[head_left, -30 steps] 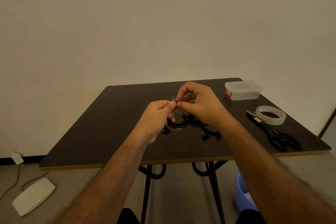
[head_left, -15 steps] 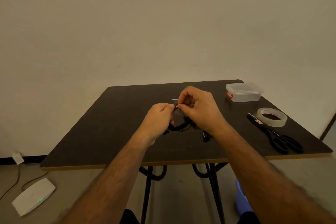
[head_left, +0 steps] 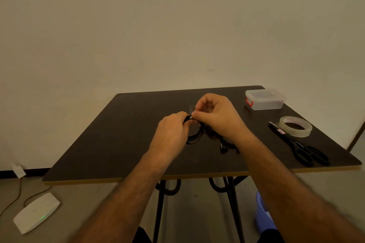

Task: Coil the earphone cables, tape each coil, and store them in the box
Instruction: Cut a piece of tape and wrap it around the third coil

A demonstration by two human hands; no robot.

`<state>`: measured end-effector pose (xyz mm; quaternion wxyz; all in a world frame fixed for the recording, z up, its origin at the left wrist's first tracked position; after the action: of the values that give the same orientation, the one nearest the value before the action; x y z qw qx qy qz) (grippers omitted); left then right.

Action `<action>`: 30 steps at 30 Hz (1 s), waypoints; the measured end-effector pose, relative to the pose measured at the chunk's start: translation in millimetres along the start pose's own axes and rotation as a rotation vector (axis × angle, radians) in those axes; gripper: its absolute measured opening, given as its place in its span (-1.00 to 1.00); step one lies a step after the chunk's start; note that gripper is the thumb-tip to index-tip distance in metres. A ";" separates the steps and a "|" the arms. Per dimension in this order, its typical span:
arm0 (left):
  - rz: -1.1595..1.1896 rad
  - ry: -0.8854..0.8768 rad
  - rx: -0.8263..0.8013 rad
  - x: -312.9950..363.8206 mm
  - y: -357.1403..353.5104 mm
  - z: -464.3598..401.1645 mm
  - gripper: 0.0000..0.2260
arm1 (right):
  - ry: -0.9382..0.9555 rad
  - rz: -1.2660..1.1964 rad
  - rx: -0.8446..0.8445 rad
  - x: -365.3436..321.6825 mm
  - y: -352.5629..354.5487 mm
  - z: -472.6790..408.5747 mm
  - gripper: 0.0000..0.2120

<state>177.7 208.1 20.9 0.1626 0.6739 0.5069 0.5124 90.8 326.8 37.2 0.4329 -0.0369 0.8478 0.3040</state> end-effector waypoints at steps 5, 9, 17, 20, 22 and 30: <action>-0.095 -0.045 -0.042 6.2 2.1 0.4 -0.84 | -0.145 -0.067 -0.024 -2.8 6.0 -2.0 -0.88; -0.148 -0.107 0.000 12.0 4.2 2.8 -0.82 | -0.328 -0.237 -0.092 -3.5 5.5 -2.7 -0.92; -0.097 -0.310 0.224 5.3 3.6 8.6 -0.92 | -0.528 -0.298 -0.287 -4.9 6.6 -4.8 -0.89; -0.115 -0.363 0.298 2.3 2.7 9.3 -0.94 | -0.581 -0.363 -0.338 -2.3 4.6 -4.6 -0.89; -0.118 -0.385 0.317 2.4 3.8 10.6 -0.83 | -0.597 -0.401 -0.360 -0.8 2.9 -4.9 -0.90; -0.078 -0.413 0.238 2.2 7.4 10.5 -0.81 | -0.640 -0.451 -0.444 3.9 -3.1 -2.7 -0.91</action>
<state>190.4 209.9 23.2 0.2022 0.7586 0.5453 0.2936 87.5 323.6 34.0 0.7102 -0.2167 0.5564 0.3729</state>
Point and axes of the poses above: each hand's wrist, its own z-axis away from the middle knuckle, its own y-axis out of the back of the hand, x = y × z, the point moved 3 cm from there along -z, towards the middle knuckle, and after that the axes turned 5 degrees about z, right-handed, at the moved point
